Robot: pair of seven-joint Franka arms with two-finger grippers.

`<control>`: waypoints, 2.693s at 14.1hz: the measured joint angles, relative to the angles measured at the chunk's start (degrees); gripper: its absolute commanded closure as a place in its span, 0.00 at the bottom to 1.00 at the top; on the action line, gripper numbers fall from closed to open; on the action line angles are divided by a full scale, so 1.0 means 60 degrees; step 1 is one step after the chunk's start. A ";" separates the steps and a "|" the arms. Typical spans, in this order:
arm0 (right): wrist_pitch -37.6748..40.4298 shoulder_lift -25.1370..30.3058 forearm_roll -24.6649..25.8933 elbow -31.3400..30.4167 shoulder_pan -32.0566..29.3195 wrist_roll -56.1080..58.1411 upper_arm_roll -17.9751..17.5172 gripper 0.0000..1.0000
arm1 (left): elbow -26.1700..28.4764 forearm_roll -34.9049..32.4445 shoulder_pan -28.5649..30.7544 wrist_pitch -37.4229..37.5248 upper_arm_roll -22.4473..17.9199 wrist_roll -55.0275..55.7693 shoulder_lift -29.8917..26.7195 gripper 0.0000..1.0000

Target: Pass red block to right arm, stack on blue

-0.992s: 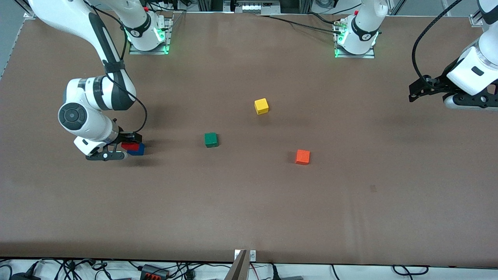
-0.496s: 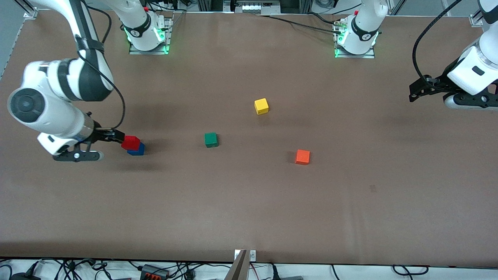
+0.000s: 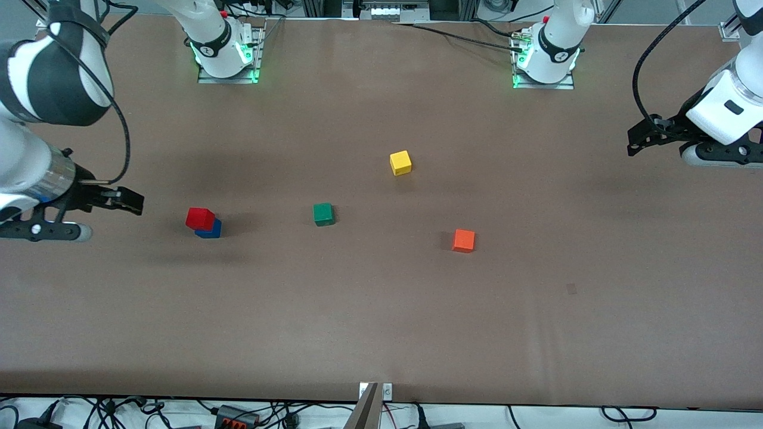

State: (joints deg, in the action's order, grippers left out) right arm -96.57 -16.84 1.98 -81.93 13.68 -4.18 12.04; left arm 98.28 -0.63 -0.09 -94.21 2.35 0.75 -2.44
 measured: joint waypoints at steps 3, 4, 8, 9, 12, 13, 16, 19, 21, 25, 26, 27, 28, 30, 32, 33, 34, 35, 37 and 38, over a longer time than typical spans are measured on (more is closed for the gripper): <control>0.0179 0.0074 -0.0008 0.0323 -0.0252 0.0036 0.0041 0.00 | 0.0000 0.0000 -0.0004 0.0000 0.0001 0.0000 0.0000 0.00; 0.0187 0.0163 -0.0015 0.0364 -0.0396 0.0058 0.0028 0.00 | 0.0000 0.0000 -0.0005 0.0000 0.0001 0.0000 0.0000 0.00; 0.0248 0.0730 -0.0040 0.0404 -0.1601 0.0776 -0.0585 0.00 | 0.0000 0.0000 -0.0013 0.0000 0.0004 -0.0001 0.0000 0.00; 0.0301 0.0867 -0.0063 0.0400 -0.1783 0.0913 -0.0688 0.00 | 0.0000 0.0000 -0.0017 0.0000 0.0009 -0.0001 0.0000 0.00; 0.0622 0.1193 -0.0071 0.0279 -0.2182 0.0952 -0.1231 0.00 | 0.0000 0.0000 -0.0045 0.0000 0.0021 -0.0009 0.0000 0.00; 0.0667 0.1263 -0.0071 0.0206 -0.2239 0.0947 -0.1342 0.00 | -0.0001 0.0000 -0.0050 0.0000 0.0022 -0.0009 -0.0001 0.00; 0.0770 0.1498 -0.0071 -0.0211 -0.2267 0.0945 -0.1415 0.00 | -0.0002 0.0000 -0.0052 0.0000 0.0025 -0.0011 -0.0003 0.00; 0.0240 0.2296 -0.0071 -0.1607 -0.2280 0.0945 -0.1416 0.00 | -0.0003 0.0000 -0.0052 0.0086 0.0025 -0.0011 -0.0003 0.00; 0.0106 0.2907 -0.0071 -0.2434 -0.2282 0.0945 -0.1418 0.00 | -0.0004 0.0000 -0.0052 0.0133 0.0025 -0.0011 -0.0003 0.00; 0.0079 0.3345 -0.0069 -0.2881 -0.2282 0.0946 -0.1436 0.00 | -0.0020 0.0000 -0.0052 0.0141 0.0025 -0.0012 -0.0005 0.00; 0.0080 0.3346 -0.0069 -0.2892 -0.2282 0.0947 -0.1441 0.00 | -0.0022 0.0000 -0.0052 0.0147 0.0025 -0.0012 -0.0005 0.00; 0.0082 0.3347 -0.0069 -0.2896 -0.2282 0.0947 -0.1444 0.00 | -0.0027 0.0000 -0.0052 0.0155 0.0025 -0.0012 -0.0006 0.00; 0.0084 0.3352 -0.0069 -0.2896 -0.2282 0.0947 -0.1450 0.00 | -0.0032 0.0000 -0.0052 0.0169 0.0026 -0.0012 -0.0006 0.00; 0.0086 0.3363 -0.0068 -0.2896 -0.2282 0.0947 -0.1459 0.00 | -0.0035 0.0000 -0.0056 0.0179 0.0028 -0.0012 -0.0006 0.00; 0.0086 0.3363 -0.0066 -0.2898 -0.2282 0.0947 -0.1460 0.00 | -0.0037 0.0000 -0.0065 0.0185 0.0029 -0.0012 -0.0006 0.00; 0.0086 0.3363 -0.0066 -0.2901 -0.2282 0.0947 -0.1461 0.00 | -0.0037 0.0000 -0.0070 0.0186 0.0030 -0.0012 -0.0006 0.00; 0.0086 0.3363 -0.0066 -0.2905 -0.2282 0.0947 -0.1462 0.00 | -0.0038 0.0000 -0.0072 0.0187 0.0030 -0.0012 -0.0006 0.00; 0.0086 0.3363 -0.0066 -0.2914 -0.2282 0.0947 -0.1462 0.00 | -0.0039 0.0000 -0.0071 0.0187 0.0030 -0.0012 -0.0006 0.00; 0.0086 0.3363 -0.0066 -0.2936 -0.2282 0.0947 -0.1463 0.00 | -0.0040 0.0000 -0.0072 0.0188 0.0030 -0.0012 -0.0006 0.00; 0.0085 0.3363 -0.0066 -0.2943 -0.2282 0.0947 -0.1464 0.00 | -0.0040 0.0000 -0.0072 0.0190 0.0030 -0.0012 -0.0006 0.00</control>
State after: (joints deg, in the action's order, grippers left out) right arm -96.06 3.34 1.58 -99.59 -0.01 1.50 3.26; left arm 98.04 -0.63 -0.53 -93.07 2.53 0.67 -2.47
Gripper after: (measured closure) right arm 0.000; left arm 0.000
